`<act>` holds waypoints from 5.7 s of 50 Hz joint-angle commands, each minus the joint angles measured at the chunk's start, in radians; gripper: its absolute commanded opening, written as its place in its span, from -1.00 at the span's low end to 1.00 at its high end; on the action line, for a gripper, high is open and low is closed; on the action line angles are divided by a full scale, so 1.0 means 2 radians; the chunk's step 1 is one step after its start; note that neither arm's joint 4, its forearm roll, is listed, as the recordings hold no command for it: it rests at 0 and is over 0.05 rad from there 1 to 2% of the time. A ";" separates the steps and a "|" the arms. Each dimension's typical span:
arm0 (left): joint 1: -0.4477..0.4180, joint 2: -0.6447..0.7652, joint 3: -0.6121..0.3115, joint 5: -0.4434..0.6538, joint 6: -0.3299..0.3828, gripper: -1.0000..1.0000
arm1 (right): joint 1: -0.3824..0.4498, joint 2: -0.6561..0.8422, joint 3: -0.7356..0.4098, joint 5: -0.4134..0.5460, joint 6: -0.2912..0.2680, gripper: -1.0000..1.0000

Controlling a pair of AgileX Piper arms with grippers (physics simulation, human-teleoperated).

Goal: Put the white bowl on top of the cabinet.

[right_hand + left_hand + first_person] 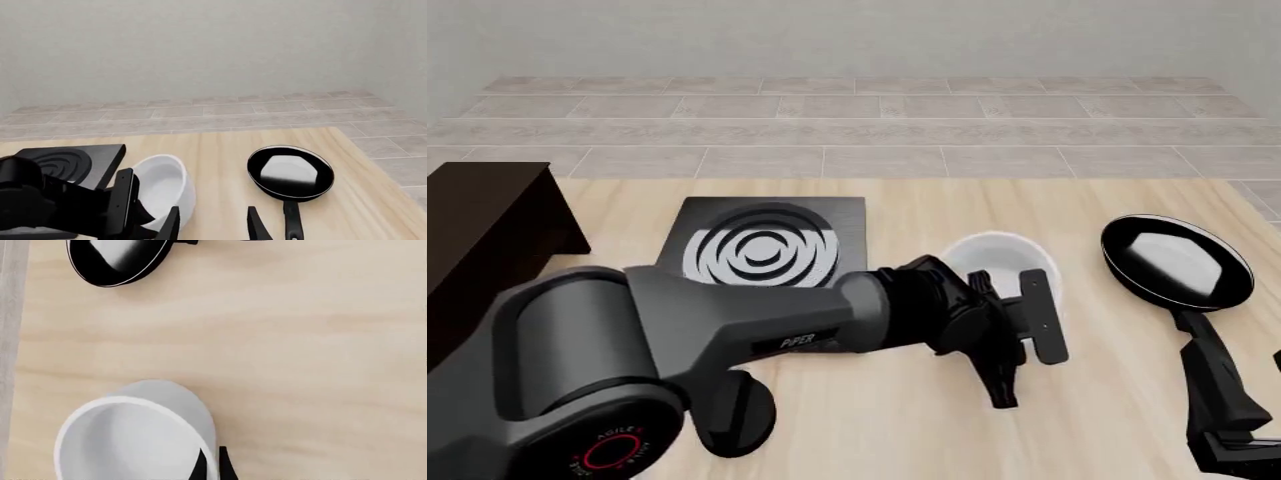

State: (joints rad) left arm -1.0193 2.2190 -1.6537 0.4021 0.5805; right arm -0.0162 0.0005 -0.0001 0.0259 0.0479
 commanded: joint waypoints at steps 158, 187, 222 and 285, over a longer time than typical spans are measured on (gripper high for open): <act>0.382 -0.413 0.281 -0.004 0.044 -1.00 | -0.004 0.000 0.000 0.001 0.000 1.00; 0.517 -0.471 0.224 0.080 0.075 -1.00 | -0.004 0.000 0.000 0.011 -0.002 1.00; 0.645 -0.432 0.230 0.085 0.093 -1.00 | -0.004 0.000 0.000 0.011 -0.002 1.00; 0.699 -0.403 0.301 0.023 0.081 1.00 | -0.004 0.000 0.000 0.011 -0.002 1.00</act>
State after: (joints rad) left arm 0.3587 1.4069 -1.0503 0.4431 0.7431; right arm -0.0249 0.0000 0.0000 0.0481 0.0444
